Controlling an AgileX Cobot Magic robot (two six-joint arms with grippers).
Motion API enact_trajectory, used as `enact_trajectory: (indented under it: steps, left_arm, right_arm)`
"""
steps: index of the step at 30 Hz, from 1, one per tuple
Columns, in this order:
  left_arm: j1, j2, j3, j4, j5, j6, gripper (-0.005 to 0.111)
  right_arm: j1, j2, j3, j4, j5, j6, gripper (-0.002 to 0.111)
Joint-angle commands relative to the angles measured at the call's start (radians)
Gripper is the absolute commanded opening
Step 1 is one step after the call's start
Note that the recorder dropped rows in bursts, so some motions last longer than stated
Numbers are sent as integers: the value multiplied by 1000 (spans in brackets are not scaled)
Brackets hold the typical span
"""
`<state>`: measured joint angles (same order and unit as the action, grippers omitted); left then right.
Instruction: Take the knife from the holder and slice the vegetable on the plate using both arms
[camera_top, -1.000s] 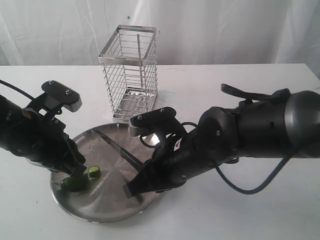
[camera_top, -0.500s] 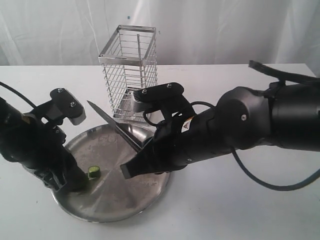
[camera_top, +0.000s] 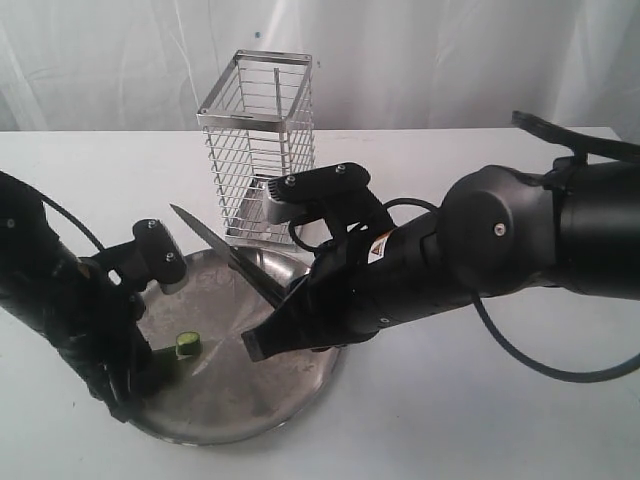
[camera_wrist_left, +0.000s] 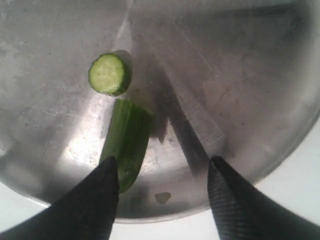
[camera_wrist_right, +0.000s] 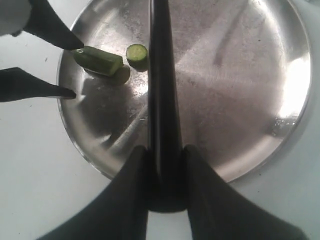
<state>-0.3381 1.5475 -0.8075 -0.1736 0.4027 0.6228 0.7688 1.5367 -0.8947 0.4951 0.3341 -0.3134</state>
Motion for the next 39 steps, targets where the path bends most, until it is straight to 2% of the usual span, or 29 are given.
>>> enact_trajectory:
  steps: [1,9,12,14,16,17,19,22,25,27,31,33,36,39]
  left_arm:
    - [-3,59,8,35,-71,13,58]
    - [-3,132,8,81,-130,9,55]
    - [-3,163,8,81,-108,-1,39]
    - [-3,170,3,81,-119,-83,17]
    - [-3,147,-36,74,-96,-222,7]
    - [-3,135,-59,74,-65,-246,6]
    - [-3,99,-117,65,20,-254,8]
    - [-8,75,-158,-108,65,-190,16]
    - [-38,106,-158,-316,52,-66,23]
    - [-72,140,-158,-384,-12,-61,23]
    - [-95,247,-158,-431,-86,-71,23]
    - [-95,260,-158,-456,-122,-71,30]
    - [-95,237,-160,-475,-117,-71,50]
    - [-93,201,-160,-467,-89,-67,56]
  right_arm:
    - [-2,-11,-2,-1,-3,3,0]
    - [-2,-11,-2,-1,-13,3,0]
    - [-2,-11,-2,-1,-20,3,0]
    - [-2,-11,-2,-1,-20,3,0]
    - [-2,-11,-2,-1,-20,3,0]
    - [-2,-11,-2,-3,-22,3,0]
    - [-2,-11,-2,-7,-26,3,0]
    - [-7,-18,-2,-25,-58,3,0]
    - [-62,-57,-2,-29,-16,6,0]
    - [-106,-84,-2,-88,50,39,0]
    - [-145,-115,-1,-282,207,178,0]
    - [-145,-122,-1,-308,248,200,0]
    - [-145,-126,-1,-309,264,198,0]
    - [-145,-127,-1,-313,276,198,0]
